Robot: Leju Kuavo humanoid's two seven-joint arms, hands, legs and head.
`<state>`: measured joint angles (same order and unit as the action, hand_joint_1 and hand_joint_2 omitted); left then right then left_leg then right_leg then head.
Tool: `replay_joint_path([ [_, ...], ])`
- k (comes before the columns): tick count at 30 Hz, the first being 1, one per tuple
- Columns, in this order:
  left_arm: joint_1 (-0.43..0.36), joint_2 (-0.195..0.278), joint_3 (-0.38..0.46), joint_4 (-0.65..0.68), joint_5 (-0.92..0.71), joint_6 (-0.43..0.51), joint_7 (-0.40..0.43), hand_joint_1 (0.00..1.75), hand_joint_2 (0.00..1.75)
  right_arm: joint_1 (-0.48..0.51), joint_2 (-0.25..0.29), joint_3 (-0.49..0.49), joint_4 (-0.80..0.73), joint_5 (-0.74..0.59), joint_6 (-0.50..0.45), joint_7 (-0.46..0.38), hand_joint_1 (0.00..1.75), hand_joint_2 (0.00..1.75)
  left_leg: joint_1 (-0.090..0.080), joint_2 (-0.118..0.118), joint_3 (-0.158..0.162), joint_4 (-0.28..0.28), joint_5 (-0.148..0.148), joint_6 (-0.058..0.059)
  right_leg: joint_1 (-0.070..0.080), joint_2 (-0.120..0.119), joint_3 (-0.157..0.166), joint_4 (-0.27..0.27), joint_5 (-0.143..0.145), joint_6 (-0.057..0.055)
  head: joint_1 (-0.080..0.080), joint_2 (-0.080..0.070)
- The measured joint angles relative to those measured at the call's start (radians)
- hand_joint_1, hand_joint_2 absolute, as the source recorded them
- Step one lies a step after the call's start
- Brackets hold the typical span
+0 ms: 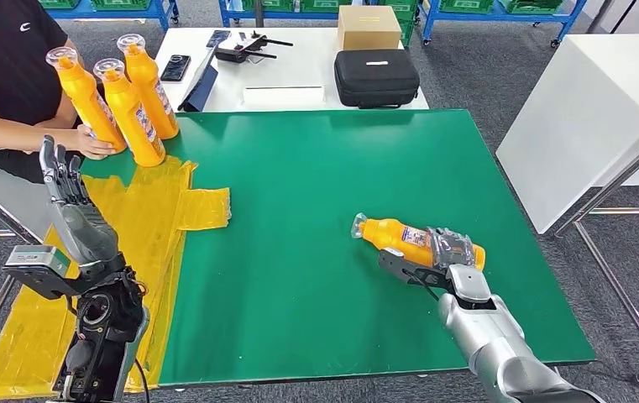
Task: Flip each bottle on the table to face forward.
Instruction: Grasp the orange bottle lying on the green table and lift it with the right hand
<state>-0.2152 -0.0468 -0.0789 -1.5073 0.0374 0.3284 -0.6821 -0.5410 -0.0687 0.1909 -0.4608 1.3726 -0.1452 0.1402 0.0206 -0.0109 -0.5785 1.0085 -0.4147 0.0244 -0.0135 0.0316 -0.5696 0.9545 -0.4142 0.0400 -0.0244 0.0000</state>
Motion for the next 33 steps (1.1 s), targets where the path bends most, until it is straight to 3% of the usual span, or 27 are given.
replay_joint_path([
  [8, -0.001, -0.002, 0.001, -0.001, -0.004, -0.007, 0.003, 0.0, 0.0, 0.0, -0.008, -0.006, 0.0, -0.013, 0.03, -0.029, 1.75, 1.75, 0.0, 0.0, 0.004, 0.0, -0.004, -0.002, 0.0, 0.0, 0.003, 0.0, -0.003, 0.002, 0.0, 0.0],
  [14, -0.01, -0.003, 0.002, 0.001, 0.01, -0.044, 0.031, 0.0, 0.0, 0.001, -0.016, -0.051, 0.001, -0.12, 0.042, -0.166, 1.75, 1.75, 0.0, -0.001, 0.005, 0.0, -0.005, -0.001, 0.001, 0.0, 0.007, -0.001, -0.004, 0.003, 0.0, 0.0],
  [18, -0.016, -0.002, 0.004, 0.036, 0.098, -0.191, 0.155, 0.0, 1.75, 0.008, -0.008, -0.129, -0.025, -0.349, 0.059, -0.418, 1.75, 1.75, 0.001, 0.005, 0.003, 0.0, -0.007, -0.002, 0.001, 0.004, 0.011, -0.001, -0.001, 0.002, 0.001, 0.0],
  [22, -0.026, -0.005, 0.007, 0.116, 0.196, -0.319, 0.213, 0.0, 1.75, 0.036, 0.041, -0.182, -0.127, -0.623, 0.159, -0.589, 1.75, 1.75, 0.0, 0.02, -0.002, 0.0, -0.005, -0.002, 0.001, 0.016, 0.006, 0.0, 0.011, 0.003, 0.0, 0.0],
  [28, -0.044, -0.033, 0.007, 0.236, 0.255, -0.354, 0.224, 0.0, 1.75, 0.057, 0.13, -0.143, -0.322, -0.868, 0.194, -0.567, 1.75, 1.75, 0.0, 0.014, -0.033, 0.001, 0.011, -0.006, 0.0, 0.011, -0.026, 0.008, 0.018, 0.003, -0.001, 0.0],
  [33, -0.069, -0.069, 0.001, 0.283, 0.264, -0.337, 0.212, 0.0, 1.75, -0.051, 0.196, -0.075, -0.365, -0.938, 0.19, -0.512, 1.75, 1.75, 0.0, 0.012, -0.05, 0.001, 0.018, -0.008, 0.0, 0.009, -0.044, 0.01, 0.024, 0.001, 0.0, 0.0],
])
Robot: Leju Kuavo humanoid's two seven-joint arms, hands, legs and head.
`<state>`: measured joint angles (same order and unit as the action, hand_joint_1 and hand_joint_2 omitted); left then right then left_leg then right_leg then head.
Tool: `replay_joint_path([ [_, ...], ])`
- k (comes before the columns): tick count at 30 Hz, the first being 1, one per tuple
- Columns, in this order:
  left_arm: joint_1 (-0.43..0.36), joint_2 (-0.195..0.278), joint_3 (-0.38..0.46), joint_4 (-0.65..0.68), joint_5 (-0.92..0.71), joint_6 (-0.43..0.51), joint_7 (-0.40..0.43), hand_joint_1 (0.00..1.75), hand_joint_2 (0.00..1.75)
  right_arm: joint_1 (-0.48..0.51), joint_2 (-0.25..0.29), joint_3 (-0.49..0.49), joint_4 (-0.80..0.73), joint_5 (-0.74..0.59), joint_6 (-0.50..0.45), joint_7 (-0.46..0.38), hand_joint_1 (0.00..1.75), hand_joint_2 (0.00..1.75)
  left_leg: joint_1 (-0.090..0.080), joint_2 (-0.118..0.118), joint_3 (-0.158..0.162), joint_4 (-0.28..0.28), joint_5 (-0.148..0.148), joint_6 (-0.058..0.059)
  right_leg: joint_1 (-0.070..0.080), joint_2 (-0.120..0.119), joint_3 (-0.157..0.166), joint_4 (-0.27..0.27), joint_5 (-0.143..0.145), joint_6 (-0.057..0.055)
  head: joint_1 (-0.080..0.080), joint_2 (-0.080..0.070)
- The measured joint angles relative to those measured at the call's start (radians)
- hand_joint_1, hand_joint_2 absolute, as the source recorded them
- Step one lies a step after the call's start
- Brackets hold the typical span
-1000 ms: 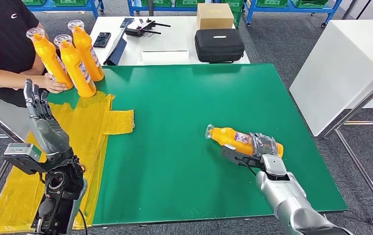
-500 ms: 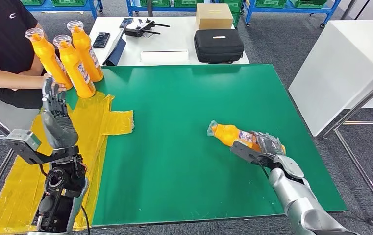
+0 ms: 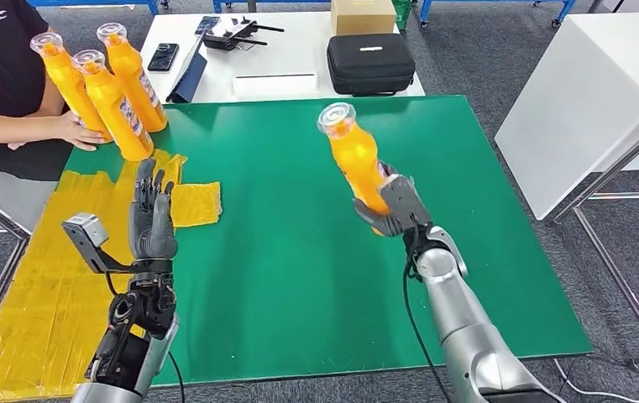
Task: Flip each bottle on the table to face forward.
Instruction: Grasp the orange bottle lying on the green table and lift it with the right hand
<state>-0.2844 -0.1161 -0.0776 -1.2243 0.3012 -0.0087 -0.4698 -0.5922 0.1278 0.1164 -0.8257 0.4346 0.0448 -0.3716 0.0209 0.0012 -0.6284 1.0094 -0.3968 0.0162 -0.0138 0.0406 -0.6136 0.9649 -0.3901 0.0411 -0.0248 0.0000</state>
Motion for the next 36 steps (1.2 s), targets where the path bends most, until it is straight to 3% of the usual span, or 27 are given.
replay_joint_path([
  [8, -0.008, -0.051, -0.053, 0.002, 0.007, 0.014, 0.005, 0.0, 1.75, -0.163, 0.105, 0.114, 0.148, 0.067, -0.111, 0.048, 1.75, 1.75, 0.0, -0.001, -0.002, 0.0, 0.0, 0.0, 0.0, -0.001, -0.002, 0.0, 0.0, 0.0, 0.0, 0.0],
  [20, -0.018, -0.065, -0.098, -0.006, -0.008, 0.046, -0.022, 0.0, 1.75, -0.222, 0.18, 0.194, 0.284, 0.097, -0.168, 0.101, 1.75, 1.75, 0.0, -0.005, -0.004, 0.0, 0.0, 0.0, 0.0, -0.005, -0.003, 0.0, 0.0, 0.0, 0.0, 0.0],
  [24, -0.03, -0.067, -0.122, -0.024, -0.009, 0.104, -0.03, 0.0, 1.75, -0.214, 0.216, 0.349, 0.294, -0.049, -0.223, 0.175, 1.75, 1.75, 0.0, -0.005, -0.005, 0.0, 0.0, 0.0, 0.0, -0.005, -0.005, 0.001, 0.0, -0.001, 0.0, 0.0],
  [29, -0.036, -0.063, -0.126, -0.041, -0.004, 0.142, -0.039, 0.0, 1.75, -0.203, 0.223, 0.584, 0.295, -0.167, -0.27, 0.203, 1.75, 1.75, 0.001, -0.005, -0.007, 0.0, 0.0, 0.0, 0.0, -0.005, -0.006, 0.002, -0.001, -0.001, 0.0, 0.0],
  [36, -0.037, -0.044, -0.114, -0.046, -0.008, 0.16, -0.052, 0.0, 1.75, -0.196, 0.223, 0.702, 0.304, -0.18, -0.315, 0.153, 1.75, 1.75, 0.0, -0.005, -0.008, 0.0, 0.001, 0.0, 0.0, -0.005, -0.007, 0.002, 0.0, -0.001, 0.001, 0.0],
])
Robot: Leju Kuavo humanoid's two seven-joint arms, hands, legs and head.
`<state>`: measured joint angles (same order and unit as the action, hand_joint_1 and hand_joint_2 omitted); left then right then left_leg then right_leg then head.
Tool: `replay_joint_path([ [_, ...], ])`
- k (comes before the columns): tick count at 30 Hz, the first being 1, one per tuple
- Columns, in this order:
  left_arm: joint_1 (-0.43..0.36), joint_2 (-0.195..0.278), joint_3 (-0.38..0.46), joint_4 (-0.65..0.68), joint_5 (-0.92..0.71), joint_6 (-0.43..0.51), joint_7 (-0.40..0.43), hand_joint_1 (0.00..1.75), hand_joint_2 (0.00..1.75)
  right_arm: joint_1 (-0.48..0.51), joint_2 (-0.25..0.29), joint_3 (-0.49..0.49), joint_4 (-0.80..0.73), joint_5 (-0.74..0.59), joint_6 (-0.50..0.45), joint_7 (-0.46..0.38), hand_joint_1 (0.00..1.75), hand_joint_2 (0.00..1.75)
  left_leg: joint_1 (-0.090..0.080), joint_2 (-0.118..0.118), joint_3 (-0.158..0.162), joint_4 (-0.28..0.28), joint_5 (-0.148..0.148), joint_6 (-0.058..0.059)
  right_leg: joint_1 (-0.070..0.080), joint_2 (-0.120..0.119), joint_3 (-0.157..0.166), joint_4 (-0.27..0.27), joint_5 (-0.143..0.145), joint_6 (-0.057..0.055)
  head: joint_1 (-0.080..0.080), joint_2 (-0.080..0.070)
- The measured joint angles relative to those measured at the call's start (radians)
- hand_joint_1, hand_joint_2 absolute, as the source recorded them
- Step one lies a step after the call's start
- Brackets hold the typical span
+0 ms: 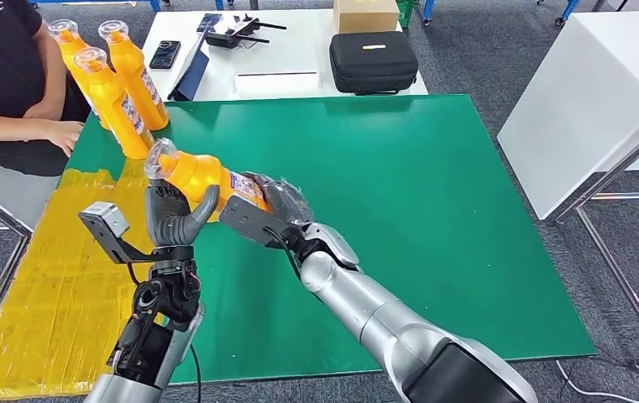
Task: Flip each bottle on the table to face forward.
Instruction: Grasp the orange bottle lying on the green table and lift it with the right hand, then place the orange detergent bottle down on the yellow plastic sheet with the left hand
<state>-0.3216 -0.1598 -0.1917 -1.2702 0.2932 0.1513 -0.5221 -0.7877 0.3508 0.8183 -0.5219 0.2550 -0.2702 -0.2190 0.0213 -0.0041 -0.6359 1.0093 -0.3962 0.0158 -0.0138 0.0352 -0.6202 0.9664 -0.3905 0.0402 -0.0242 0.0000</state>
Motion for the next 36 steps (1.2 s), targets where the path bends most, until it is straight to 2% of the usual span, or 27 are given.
replay_joint_path([
  [5, 0.004, 0.01, 0.008, -0.004, 0.0, 0.0, -0.006, 0.0, 1.75, 0.006, 0.001, 0.027, -0.014, 0.041, -0.034, 0.001, 1.75, 1.75, 0.0, 0.0, 0.0, 0.0, 0.0, 0.0, 0.0, 0.0, 0.0, 0.0, 0.0, 0.0, 0.0, 0.0],
  [11, 0.006, 0.016, 0.012, -0.007, 0.008, -0.012, -0.005, 0.0, 1.75, 0.007, 0.001, 0.073, -0.048, 0.121, -0.084, 0.053, 1.75, 1.75, 0.0, 0.0, 0.0, 0.0, 0.0, 0.0, 0.0, 0.0, -0.001, 0.0, 0.0, 0.0, 0.0, 0.0],
  [18, 0.021, 0.009, -0.004, -0.029, 0.132, -0.144, 0.089, 0.0, 1.75, -0.001, 0.001, 0.124, -0.069, 0.206, -0.12, 0.15, 1.75, 1.75, 0.0, 0.0, -0.001, 0.0, 0.0, 0.0, 0.0, 0.0, -0.001, 0.0, 0.0, 0.0, 0.0, 0.0],
  [25, 0.003, -0.016, -0.061, -0.03, 0.239, -0.165, 0.153, 0.0, 1.75, -0.008, 0.001, 0.175, -0.069, 0.127, -0.128, 0.205, 1.75, 1.75, 0.0, 0.0, -0.001, 0.0, 0.0, 0.0, 0.0, -0.001, -0.002, 0.0, 0.0, 0.0, 0.0, 0.0],
  [36, 0.003, -0.025, -0.075, -0.007, 0.276, -0.155, 0.163, 0.0, 1.75, -0.006, -0.007, 0.288, -0.069, 0.013, -0.125, 0.257, 1.75, 1.75, 0.0, 0.001, -0.001, 0.0, 0.001, 0.0, 0.0, 0.0, -0.004, 0.0, 0.0, 0.0, 0.0, 0.0],
])
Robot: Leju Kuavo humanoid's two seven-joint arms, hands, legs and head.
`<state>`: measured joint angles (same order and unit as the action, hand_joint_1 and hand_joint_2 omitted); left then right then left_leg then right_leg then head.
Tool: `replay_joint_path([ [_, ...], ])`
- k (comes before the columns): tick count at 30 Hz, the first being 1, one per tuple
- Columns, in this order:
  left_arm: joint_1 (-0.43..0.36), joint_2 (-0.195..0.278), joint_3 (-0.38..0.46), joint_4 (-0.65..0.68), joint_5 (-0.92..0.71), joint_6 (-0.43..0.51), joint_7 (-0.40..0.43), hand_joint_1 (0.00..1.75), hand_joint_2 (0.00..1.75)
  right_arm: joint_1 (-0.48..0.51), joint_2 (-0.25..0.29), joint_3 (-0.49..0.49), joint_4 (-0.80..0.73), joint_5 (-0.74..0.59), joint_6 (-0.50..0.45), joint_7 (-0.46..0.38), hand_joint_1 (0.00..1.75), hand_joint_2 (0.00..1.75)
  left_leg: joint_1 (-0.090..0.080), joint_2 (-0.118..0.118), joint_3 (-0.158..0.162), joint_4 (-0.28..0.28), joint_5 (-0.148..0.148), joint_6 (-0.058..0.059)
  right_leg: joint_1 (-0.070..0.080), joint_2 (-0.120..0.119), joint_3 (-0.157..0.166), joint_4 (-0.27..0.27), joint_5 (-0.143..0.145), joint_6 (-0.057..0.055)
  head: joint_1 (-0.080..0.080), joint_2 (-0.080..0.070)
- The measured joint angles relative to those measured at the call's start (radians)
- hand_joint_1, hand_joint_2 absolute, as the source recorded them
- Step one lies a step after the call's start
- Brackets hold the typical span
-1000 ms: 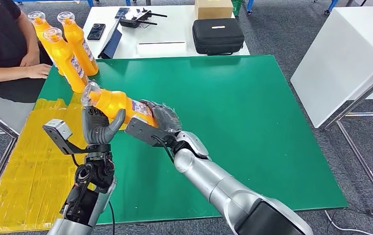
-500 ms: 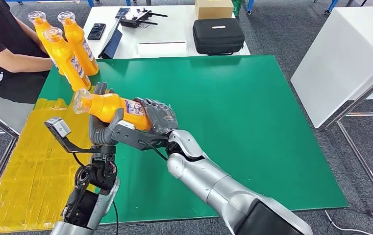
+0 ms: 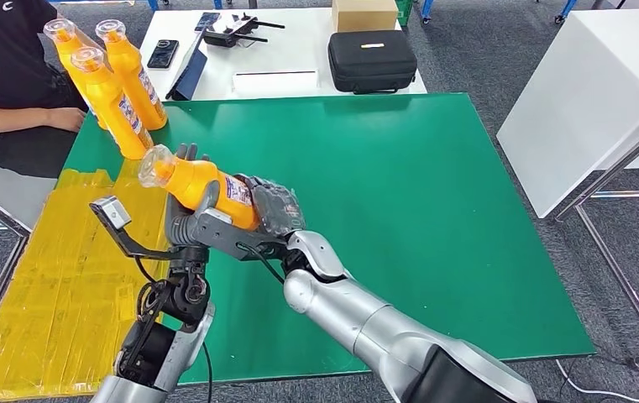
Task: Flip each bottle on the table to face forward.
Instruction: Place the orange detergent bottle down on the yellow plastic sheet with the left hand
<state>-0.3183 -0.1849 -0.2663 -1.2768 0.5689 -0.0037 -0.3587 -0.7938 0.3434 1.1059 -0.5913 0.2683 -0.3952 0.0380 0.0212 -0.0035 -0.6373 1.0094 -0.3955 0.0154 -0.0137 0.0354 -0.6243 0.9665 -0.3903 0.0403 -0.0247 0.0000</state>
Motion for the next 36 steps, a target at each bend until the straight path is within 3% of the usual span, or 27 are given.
replay_joint_path([
  [1, 0.001, -0.001, 0.0, 0.0, -0.003, 0.006, -0.002, 0.09, 1.75, 0.0, 0.0, 0.007, 0.0, -0.009, 0.0, 0.002, 1.75, 1.75, 0.0, 0.0, 0.0, 0.0, 0.0, 0.0, 0.0, 0.0, 0.0, 0.0, 0.0, 0.0, 0.0, 0.0],
  [5, 0.007, -0.004, -0.002, 0.0, -0.042, 0.045, -0.019, 1.64, 1.75, -0.001, -0.001, 0.042, 0.0, -0.037, 0.002, 0.019, 1.75, 1.75, 0.0, 0.0, 0.0, 0.0, 0.0, 0.0, 0.0, 0.0, 0.0, 0.0, 0.0, 0.0, 0.0, 0.0],
  [6, 0.009, -0.005, -0.004, 0.0, -0.053, 0.054, -0.024, 1.69, 1.75, -0.002, 0.0, 0.049, 0.0, -0.041, 0.002, 0.022, 1.75, 1.75, 0.0, 0.0, 0.0, 0.0, 0.0, 0.0, 0.0, 0.0, 0.0, 0.0, 0.0, 0.0, 0.0, 0.0],
  [24, 0.028, -0.015, -0.006, -0.014, -0.107, 0.096, -0.047, 1.75, 1.75, -0.006, -0.002, 0.088, 0.0, -0.058, 0.001, 0.038, 1.75, 1.75, 0.0, 0.0, -0.001, 0.0, 0.0, 0.0, 0.0, 0.0, 0.0, 0.0, 0.0, 0.0, 0.0, 0.0],
  [25, 0.029, -0.015, -0.006, -0.015, -0.108, 0.096, -0.048, 1.75, 1.75, -0.006, -0.002, 0.089, 0.0, -0.058, 0.0, 0.039, 1.31, 1.75, 0.0, 0.0, -0.001, 0.0, 0.0, 0.0, 0.0, 0.0, 0.0, 0.0, 0.0, 0.0, 0.0, 0.0],
  [28, 0.032, -0.015, -0.005, -0.017, -0.111, 0.096, -0.049, 1.75, 1.75, -0.007, -0.002, 0.091, 0.001, -0.057, 0.0, 0.037, 0.0, 0.44, 0.0, 0.0, -0.001, 0.0, 0.0, 0.0, 0.0, 0.0, 0.0, 0.0, 0.0, 0.0, 0.0, 0.0],
  [29, 0.032, -0.015, -0.005, -0.017, -0.113, 0.095, -0.049, 1.75, 1.75, -0.007, -0.002, 0.091, 0.002, -0.056, 0.0, 0.032, 0.0, 0.0, 0.0, 0.0, -0.001, 0.0, 0.0, 0.0, 0.0, 0.0, 0.0, 0.0, 0.0, 0.0, 0.0, 0.0],
  [36, 0.044, -0.016, 0.003, -0.034, -0.157, 0.103, -0.08, 1.75, 1.75, -0.011, 0.0, 0.088, 0.037, -0.023, -0.019, -0.002, 0.0, 0.0, 0.0, 0.0, -0.001, 0.0, 0.0, 0.0, 0.0, 0.0, -0.001, 0.0, 0.0, 0.0, 0.0, 0.0],
])
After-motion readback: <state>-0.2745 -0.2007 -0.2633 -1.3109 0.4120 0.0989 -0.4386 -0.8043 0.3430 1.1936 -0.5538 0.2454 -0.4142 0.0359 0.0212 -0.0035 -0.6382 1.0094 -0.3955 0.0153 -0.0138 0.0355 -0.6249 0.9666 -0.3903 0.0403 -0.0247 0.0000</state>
